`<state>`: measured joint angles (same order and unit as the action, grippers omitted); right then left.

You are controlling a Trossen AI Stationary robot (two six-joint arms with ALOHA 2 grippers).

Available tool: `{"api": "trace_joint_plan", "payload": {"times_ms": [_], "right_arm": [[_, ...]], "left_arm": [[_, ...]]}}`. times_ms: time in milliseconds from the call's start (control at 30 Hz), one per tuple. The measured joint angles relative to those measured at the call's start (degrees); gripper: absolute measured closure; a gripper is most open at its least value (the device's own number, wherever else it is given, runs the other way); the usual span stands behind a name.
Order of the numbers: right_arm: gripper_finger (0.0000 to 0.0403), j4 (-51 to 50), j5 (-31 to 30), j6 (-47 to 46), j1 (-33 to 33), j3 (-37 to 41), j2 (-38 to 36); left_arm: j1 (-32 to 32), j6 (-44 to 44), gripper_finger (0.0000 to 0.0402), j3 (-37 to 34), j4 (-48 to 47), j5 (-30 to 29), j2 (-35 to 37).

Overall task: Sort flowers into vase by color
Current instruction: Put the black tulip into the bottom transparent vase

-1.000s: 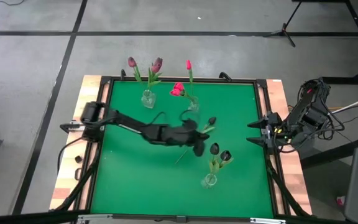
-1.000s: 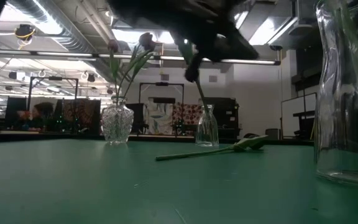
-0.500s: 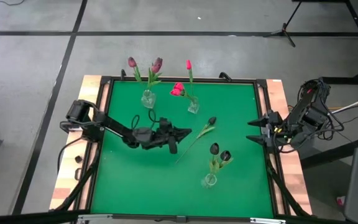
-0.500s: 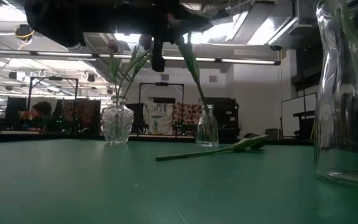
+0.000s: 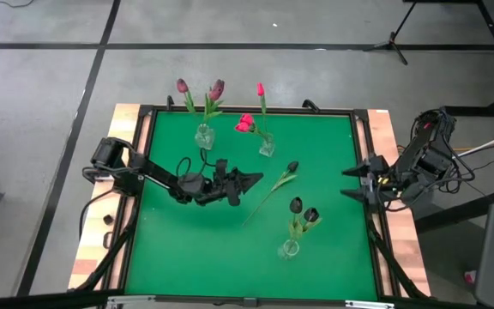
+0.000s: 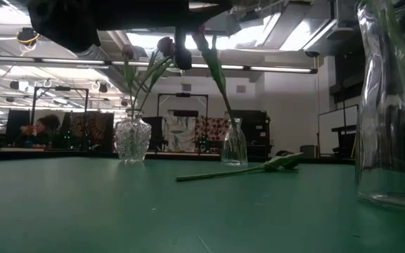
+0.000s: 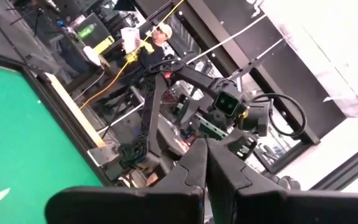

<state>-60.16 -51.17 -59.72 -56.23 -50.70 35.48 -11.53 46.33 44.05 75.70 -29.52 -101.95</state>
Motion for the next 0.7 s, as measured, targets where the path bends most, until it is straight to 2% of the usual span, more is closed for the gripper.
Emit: {"api": "trace_joint_plan", "payload": {"times_ms": [367, 467, 600, 700], "right_arm": [[0.0063, 0.0, 10.3, 0.0, 0.0, 0.0, 0.0], [0.0063, 0.0, 12.6, 0.0, 0.0, 0.0, 0.0], [0.0063, 0.0, 14.9, 0.0, 0.0, 0.0, 0.0], [0.0063, 0.0, 16.1, 0.0, 0.0, 0.0, 0.0]], "left_arm": [[0.7, 0.1, 0.0401, 0.0, 1.9, -0.3, 0.0], [0.5, 0.2, 0.0401, 0.0, 2.0, -0.2, 0.0], [0.4, -0.2, 0.0401, 0.0, 2.0, 2.9, 0.0], [0.2, 0.5, 0.0401, 0.0, 1.7, 1.9, 0.0]]}}
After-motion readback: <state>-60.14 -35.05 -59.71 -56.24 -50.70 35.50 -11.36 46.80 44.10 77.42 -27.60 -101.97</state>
